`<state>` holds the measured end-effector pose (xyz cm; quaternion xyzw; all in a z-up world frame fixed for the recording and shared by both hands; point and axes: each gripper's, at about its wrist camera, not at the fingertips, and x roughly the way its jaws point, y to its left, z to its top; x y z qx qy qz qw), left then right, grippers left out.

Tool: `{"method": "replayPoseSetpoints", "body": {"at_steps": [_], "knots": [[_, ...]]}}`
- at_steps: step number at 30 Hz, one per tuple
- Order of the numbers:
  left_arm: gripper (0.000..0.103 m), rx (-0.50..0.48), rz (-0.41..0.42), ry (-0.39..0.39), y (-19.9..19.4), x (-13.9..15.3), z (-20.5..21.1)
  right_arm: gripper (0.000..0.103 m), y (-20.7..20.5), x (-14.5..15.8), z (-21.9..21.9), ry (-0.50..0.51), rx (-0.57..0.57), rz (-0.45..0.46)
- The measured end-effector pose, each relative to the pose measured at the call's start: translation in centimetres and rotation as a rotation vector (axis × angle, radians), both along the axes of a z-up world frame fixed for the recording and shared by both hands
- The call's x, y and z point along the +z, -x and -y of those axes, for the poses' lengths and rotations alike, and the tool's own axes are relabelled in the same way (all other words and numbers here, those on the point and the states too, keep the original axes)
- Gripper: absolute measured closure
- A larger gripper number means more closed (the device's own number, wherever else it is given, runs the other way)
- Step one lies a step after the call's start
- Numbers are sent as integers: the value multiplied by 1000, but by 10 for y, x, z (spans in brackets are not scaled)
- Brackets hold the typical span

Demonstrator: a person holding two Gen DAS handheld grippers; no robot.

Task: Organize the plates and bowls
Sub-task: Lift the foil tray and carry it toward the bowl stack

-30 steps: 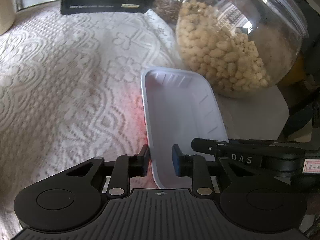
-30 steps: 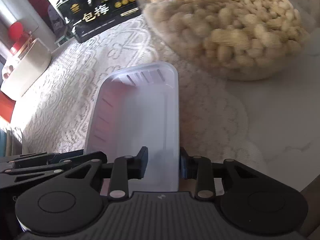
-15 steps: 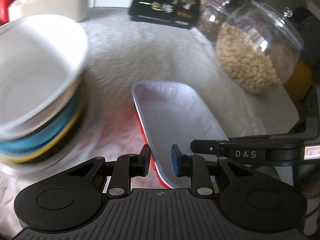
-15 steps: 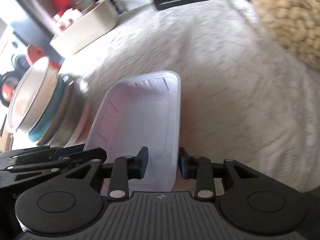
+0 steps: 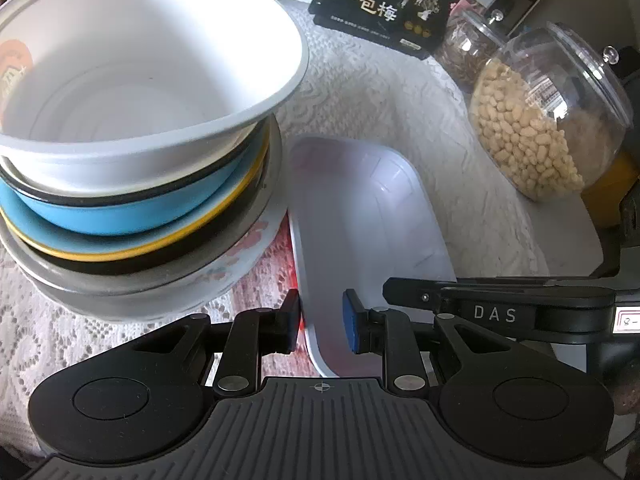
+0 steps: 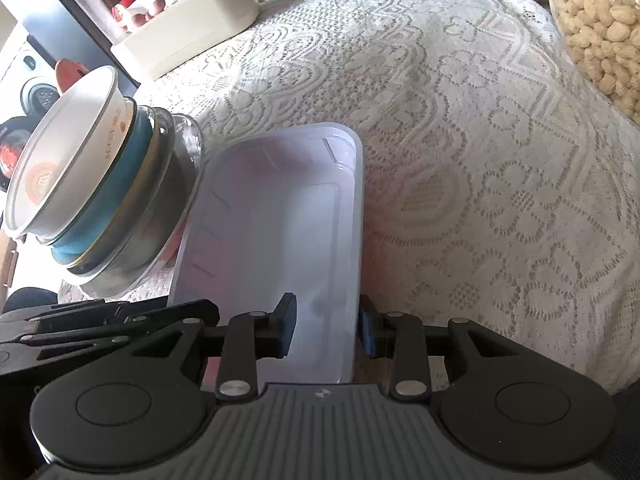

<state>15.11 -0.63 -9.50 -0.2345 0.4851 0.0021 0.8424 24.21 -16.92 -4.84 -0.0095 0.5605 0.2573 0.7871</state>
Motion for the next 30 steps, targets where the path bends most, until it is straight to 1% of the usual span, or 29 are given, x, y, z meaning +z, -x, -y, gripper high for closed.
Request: {"method": "replayPoseSetpoints", "body": {"at_steps": [5,9,17,20,22,25,30], "knots": [[78,7,-10,23,1,-6,-2,70,-4,0,-3,14,-6,6],[78,10,-22,38,1,-11,-4,69,-6,-1,-2,6,-15,4],[78,6,-24,17,-2,-10,-1,69,-3,-1,-1,5,-2,18],[78,-3,-12,18,-3,-3,5,69,-2,4,3,10,-15,26],[78,-28,20,3,-2,9,12,69,0,15,9,-4,-29,51],[78,-63,77,-21,-4,34,23,69,4,42,20,-25,-56,114],[78,-89,189,-51,-6,86,28,69,12,105,28,-67,-81,268]]}}
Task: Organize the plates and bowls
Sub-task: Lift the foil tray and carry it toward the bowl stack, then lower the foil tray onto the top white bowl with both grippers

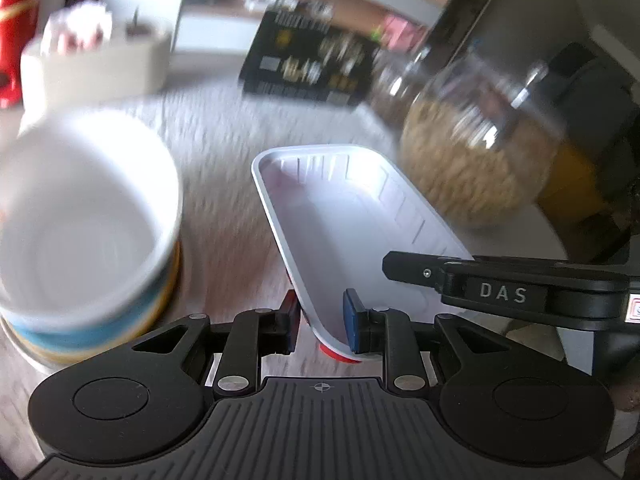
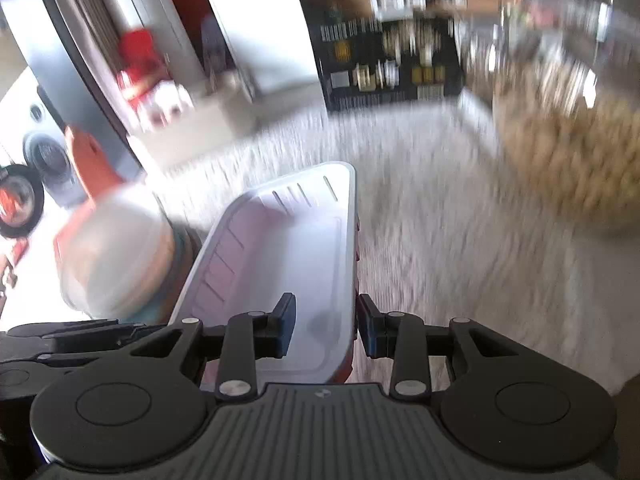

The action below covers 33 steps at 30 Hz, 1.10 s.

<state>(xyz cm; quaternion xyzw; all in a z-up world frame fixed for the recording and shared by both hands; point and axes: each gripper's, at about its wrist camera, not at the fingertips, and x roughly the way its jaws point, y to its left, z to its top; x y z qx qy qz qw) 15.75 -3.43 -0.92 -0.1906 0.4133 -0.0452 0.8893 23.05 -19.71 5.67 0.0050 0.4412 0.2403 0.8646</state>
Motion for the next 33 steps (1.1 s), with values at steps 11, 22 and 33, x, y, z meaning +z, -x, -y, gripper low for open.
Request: {"method": "replayPoseSetpoints", "body": {"at_steps": [11,22,33], "knots": [[78,144,175,25,54,63,-98,69,13,57,-79,-112,171,115],[78,364,67,51,75,15,-166,69,7,5,-162,-79,306,-58],[78,363,65,86,84,6,-174,69,14,4,-170,-44,306,-52]]}}
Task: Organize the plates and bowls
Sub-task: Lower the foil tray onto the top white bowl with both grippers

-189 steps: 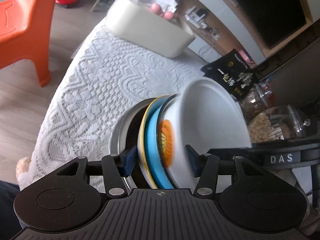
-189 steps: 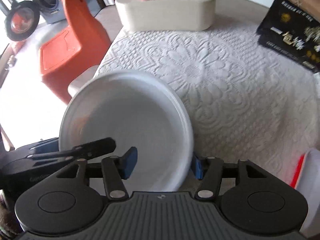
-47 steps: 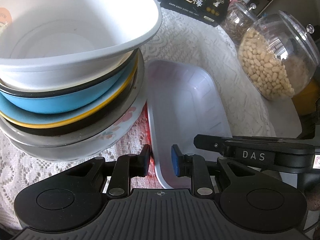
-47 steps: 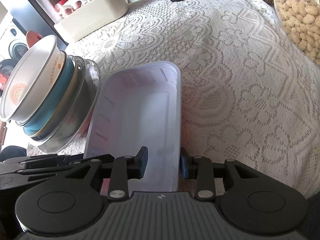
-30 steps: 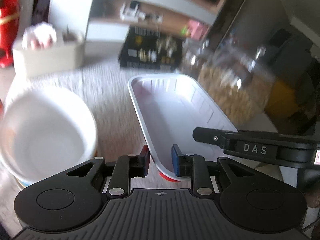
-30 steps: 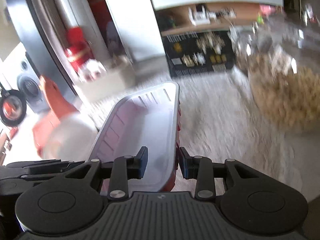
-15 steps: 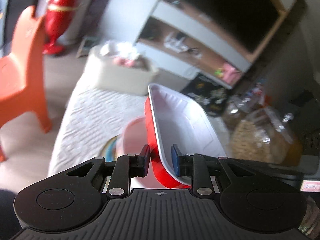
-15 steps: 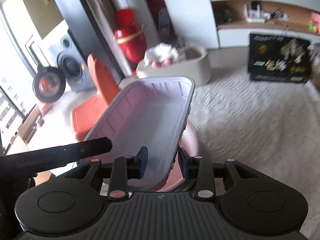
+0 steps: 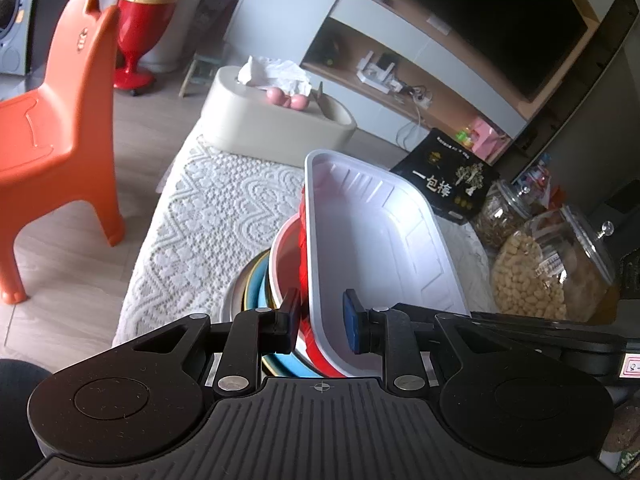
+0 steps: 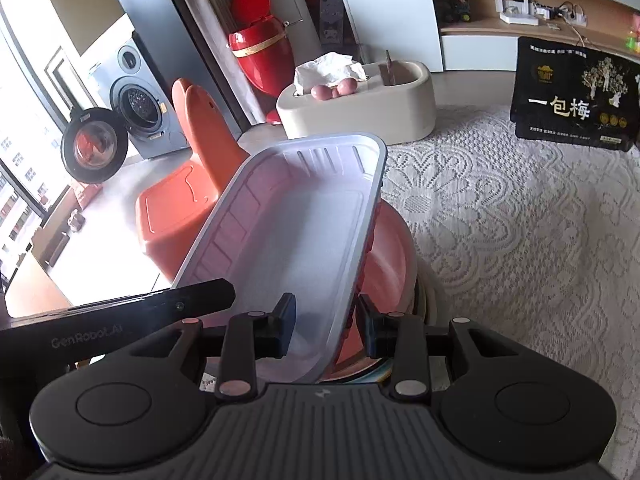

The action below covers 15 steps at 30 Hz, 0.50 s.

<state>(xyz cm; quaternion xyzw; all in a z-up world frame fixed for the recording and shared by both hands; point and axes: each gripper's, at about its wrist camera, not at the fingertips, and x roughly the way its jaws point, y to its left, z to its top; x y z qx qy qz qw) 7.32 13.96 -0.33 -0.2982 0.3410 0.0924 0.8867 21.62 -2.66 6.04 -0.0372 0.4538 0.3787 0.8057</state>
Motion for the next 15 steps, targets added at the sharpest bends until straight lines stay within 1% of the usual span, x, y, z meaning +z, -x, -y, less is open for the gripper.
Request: {"method": "replayPoseSetpoints", "body": {"at_steps": [6,12,15], "knots": [[78,0,0,10,2,0,-1,69,3,3,-2,14,4,13],[78,-25,37,37,6,6,-1,69,3,8,6,-3,-13,16],[78,-17,35,56,6,4,-4,69,3,8,10,0,-18,21]]}}
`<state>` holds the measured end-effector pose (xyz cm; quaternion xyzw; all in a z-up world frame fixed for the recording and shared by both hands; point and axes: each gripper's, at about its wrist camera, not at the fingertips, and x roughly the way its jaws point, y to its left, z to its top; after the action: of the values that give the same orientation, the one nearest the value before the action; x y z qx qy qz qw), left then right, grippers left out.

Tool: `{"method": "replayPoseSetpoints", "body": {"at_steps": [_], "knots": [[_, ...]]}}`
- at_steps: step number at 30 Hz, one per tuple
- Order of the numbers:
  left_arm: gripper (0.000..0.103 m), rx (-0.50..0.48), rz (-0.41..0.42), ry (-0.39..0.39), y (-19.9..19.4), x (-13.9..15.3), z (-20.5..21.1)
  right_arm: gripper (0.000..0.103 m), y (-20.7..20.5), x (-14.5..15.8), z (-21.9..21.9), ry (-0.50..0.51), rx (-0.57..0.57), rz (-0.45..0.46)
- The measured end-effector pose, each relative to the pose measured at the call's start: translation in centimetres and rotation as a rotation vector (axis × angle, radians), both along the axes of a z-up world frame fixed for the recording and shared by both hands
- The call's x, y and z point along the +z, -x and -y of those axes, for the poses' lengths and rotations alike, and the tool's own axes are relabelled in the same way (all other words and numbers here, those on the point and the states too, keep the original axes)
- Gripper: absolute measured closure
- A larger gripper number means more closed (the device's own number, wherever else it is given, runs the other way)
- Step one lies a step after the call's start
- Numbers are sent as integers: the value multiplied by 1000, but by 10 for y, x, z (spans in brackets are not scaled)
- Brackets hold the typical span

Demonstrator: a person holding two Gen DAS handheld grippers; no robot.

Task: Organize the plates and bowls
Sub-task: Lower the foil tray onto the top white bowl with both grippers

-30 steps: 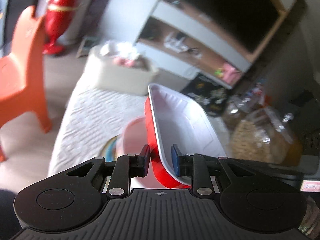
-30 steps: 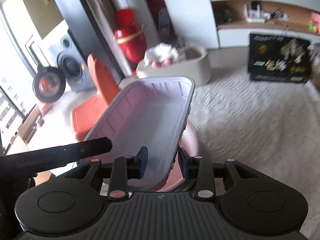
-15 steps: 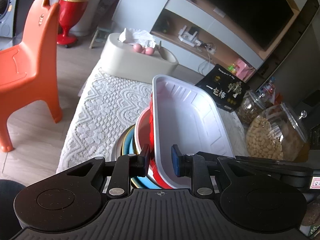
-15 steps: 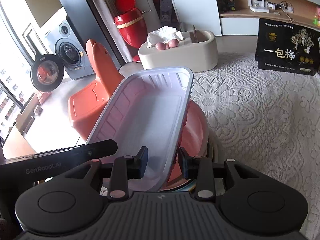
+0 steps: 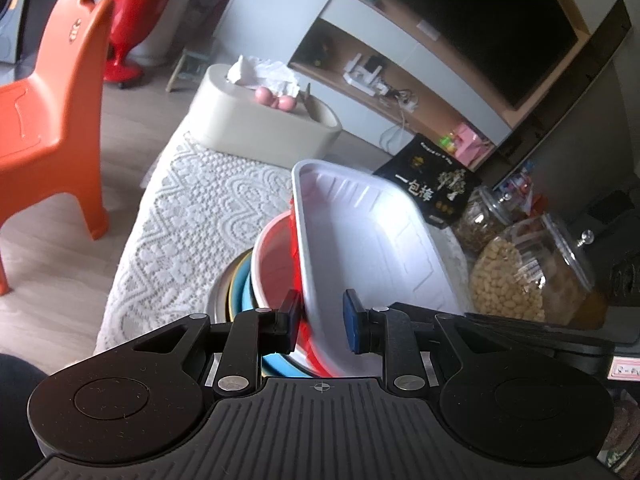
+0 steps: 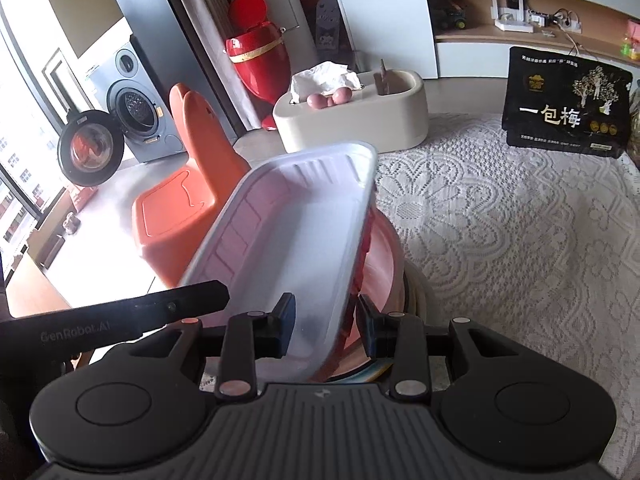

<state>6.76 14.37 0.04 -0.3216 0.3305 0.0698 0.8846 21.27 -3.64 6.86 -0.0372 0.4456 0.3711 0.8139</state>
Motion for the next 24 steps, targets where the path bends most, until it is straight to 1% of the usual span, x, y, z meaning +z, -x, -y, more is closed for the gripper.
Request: {"method": "replayPoseSetpoints", "body": {"at_steps": [2,6,11,16,24], "knots": [[78,12,-5,3,1,-1,-1,69,1,-1,1,0,0,-1],[78,23,13,17,3,2,-3,69,1,-2,2,2,11,0],[78,19,7,21,2,2,0,69,-1,-3,4,-7,16,-8],[78,5,15,27,3,2,2,69,-2,-6,3,13,11,-11],[78,2,16,36,3,1,0,69,-3,-6,2,18,5,-20]]}}
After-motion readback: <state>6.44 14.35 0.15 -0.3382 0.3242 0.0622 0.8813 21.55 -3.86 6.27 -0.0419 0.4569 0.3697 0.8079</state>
